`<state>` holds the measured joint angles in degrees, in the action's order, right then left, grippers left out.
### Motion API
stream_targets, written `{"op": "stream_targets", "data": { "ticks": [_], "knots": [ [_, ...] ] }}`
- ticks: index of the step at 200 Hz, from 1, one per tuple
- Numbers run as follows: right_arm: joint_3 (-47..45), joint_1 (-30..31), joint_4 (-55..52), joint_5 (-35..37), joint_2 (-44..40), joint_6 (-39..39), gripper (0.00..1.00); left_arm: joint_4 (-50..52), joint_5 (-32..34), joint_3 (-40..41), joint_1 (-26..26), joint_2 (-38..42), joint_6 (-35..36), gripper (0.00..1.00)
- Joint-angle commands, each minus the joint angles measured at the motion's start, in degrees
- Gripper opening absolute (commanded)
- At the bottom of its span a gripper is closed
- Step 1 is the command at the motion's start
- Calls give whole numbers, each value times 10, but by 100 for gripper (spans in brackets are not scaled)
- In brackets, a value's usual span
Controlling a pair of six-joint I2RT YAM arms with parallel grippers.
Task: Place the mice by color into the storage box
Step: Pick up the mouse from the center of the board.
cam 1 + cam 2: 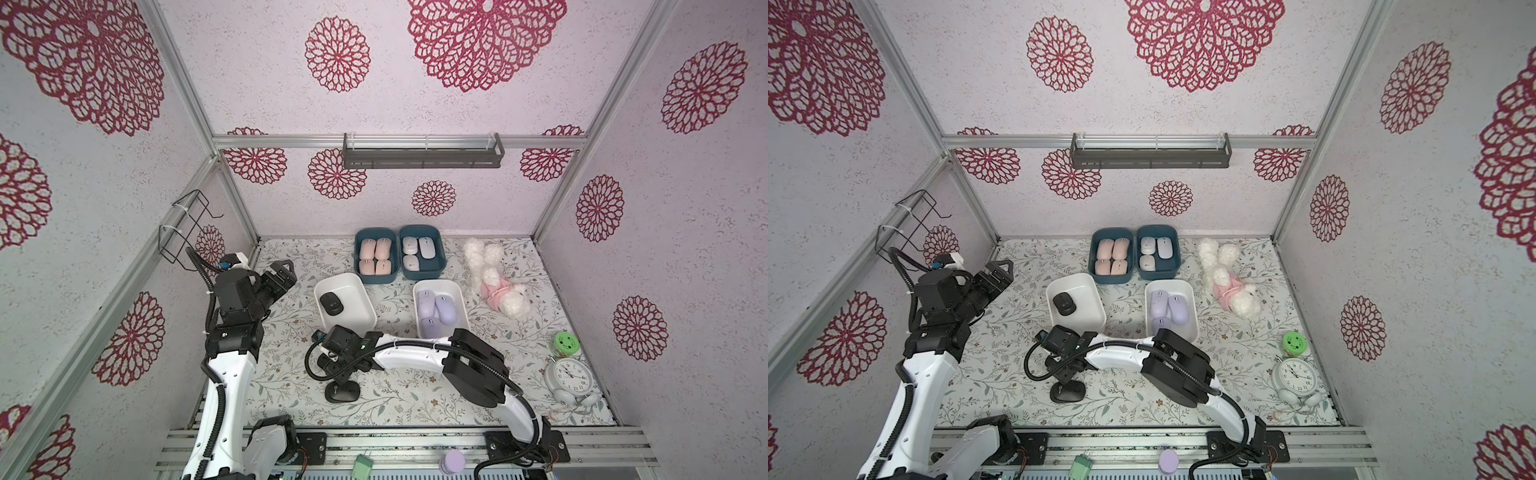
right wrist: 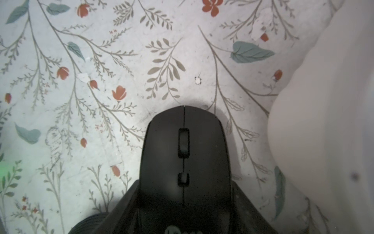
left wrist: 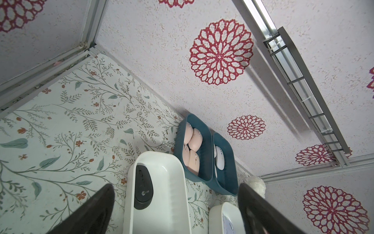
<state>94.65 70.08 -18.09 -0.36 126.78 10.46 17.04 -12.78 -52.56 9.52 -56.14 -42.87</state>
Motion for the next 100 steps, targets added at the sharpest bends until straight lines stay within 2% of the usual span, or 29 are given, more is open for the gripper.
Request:
{"op": "stream_targets", "data": {
  "ticks": [1,71,100],
  "knots": [
    [-20,6,-1,-12,-47,-7,47,-9,-1,-14,-2,-3,8,97],
    [-24,8,9,-18,-121,-3,43,2,17,-17,1,4,18,97],
    [-16,-4,4,12,-152,18,42,2,16,-16,1,2,17,97]
  ]
}}
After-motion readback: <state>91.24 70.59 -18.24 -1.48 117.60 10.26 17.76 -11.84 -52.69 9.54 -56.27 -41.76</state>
